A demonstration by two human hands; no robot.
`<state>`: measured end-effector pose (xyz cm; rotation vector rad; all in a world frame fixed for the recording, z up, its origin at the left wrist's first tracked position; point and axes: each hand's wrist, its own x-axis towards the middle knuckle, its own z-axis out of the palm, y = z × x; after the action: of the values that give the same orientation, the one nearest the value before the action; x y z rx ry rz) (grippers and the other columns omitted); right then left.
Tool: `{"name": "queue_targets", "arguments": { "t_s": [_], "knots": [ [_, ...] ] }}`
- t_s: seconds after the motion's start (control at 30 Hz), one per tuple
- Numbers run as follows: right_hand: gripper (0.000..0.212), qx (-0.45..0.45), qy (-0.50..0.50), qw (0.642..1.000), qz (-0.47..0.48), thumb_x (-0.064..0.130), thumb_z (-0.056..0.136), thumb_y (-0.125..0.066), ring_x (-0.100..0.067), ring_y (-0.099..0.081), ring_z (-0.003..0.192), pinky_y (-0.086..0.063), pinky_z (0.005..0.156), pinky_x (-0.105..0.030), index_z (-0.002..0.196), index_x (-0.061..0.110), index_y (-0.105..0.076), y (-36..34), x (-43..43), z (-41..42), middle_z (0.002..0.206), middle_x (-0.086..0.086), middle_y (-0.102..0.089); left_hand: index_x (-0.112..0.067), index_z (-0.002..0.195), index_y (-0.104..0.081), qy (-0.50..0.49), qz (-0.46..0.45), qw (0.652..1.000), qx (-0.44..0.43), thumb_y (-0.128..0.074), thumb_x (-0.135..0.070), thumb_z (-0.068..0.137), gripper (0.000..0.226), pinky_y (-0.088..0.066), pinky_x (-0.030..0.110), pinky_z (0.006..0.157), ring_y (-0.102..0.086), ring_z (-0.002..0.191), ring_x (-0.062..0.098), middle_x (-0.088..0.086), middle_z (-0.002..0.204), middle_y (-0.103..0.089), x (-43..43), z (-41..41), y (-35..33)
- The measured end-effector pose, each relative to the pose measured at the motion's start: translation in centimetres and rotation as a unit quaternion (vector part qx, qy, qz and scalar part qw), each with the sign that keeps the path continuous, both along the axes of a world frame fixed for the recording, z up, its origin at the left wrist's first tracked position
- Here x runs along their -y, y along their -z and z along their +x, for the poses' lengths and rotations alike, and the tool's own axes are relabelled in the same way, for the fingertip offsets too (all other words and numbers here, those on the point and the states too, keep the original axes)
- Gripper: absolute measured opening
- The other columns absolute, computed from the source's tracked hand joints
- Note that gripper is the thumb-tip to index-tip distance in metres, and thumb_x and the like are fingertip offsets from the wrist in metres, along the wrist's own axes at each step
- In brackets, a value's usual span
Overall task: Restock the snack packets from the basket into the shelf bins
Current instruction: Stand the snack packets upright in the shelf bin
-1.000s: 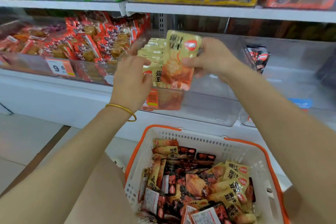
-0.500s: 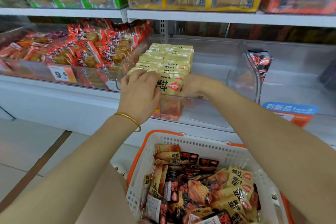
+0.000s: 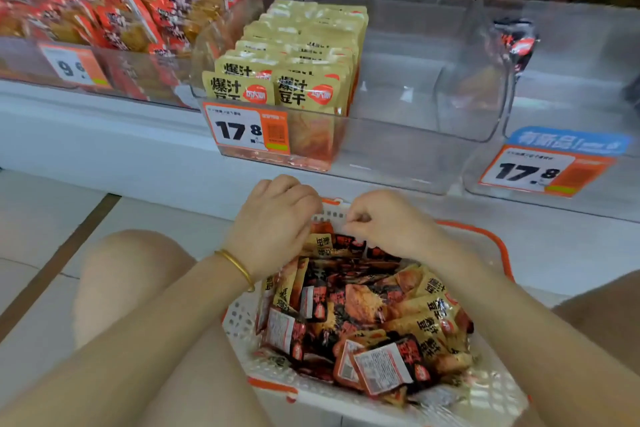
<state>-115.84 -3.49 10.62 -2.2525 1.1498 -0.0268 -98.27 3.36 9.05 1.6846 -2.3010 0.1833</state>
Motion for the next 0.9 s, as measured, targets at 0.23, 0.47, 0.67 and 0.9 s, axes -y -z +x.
{"name": "queue_targets", "arguments": {
  "t_s": [0.23,0.47,0.67,0.9],
  "knots": [
    [0.032,-0.129,-0.036,0.991,0.027,0.019,0.093,-0.054,-0.026,-0.054,0.111,-0.046,0.09,-0.035,0.125,0.012,-0.057,14.1,3.6,2.9,0.125,-0.007,-0.057,-0.022,0.123,-0.054,-0.094,0.242,0.962,0.09,-0.037,-0.027,0.096,0.032,-0.033,0.036,0.097,-0.035,0.122,0.023,-0.004,0.125,-0.053,2.5,1.0,3.5],
    [0.057,-0.214,-0.103,0.971,0.015,-0.002,0.087,-0.048,-0.036,-0.044,0.115,-0.05,0.079,-0.041,0.14,0.018,-0.038,20.4,5.4,6.8,0.137,-0.012,-0.028,-0.021,0.129,-0.047,-0.133,0.326,0.931,0.098,-0.035,-0.032,0.098,0.035,-0.034,0.038,0.098,-0.037,0.124,0.025,0.003,0.13,-0.051,4.1,2.8,3.3],
    [0.032,-0.284,-0.104,0.953,-0.001,-0.003,0.088,-0.049,-0.032,-0.049,0.102,-0.043,0.066,-0.038,0.12,0.001,-0.046,21.6,5.6,7.0,0.118,-0.015,-0.042,-0.018,0.133,-0.042,-0.138,0.384,0.907,0.101,-0.035,-0.034,0.1,0.038,-0.036,0.039,0.1,-0.035,0.126,0.026,0.006,0.132,-0.05,4.5,3.0,3.3],
    [0.027,-0.188,-0.207,0.96,-0.026,0.006,0.091,-0.05,-0.028,-0.047,0.111,-0.044,0.094,-0.041,0.117,0.004,-0.055,17.0,5.6,4.8,0.126,-0.01,-0.049,-0.02,0.133,-0.044,-0.131,0.404,0.902,0.08,-0.042,-0.032,0.098,0.037,-0.039,0.041,0.101,-0.037,0.127,0.027,0.005,0.132,-0.051,4.6,2.1,4.0]
  ]
}}
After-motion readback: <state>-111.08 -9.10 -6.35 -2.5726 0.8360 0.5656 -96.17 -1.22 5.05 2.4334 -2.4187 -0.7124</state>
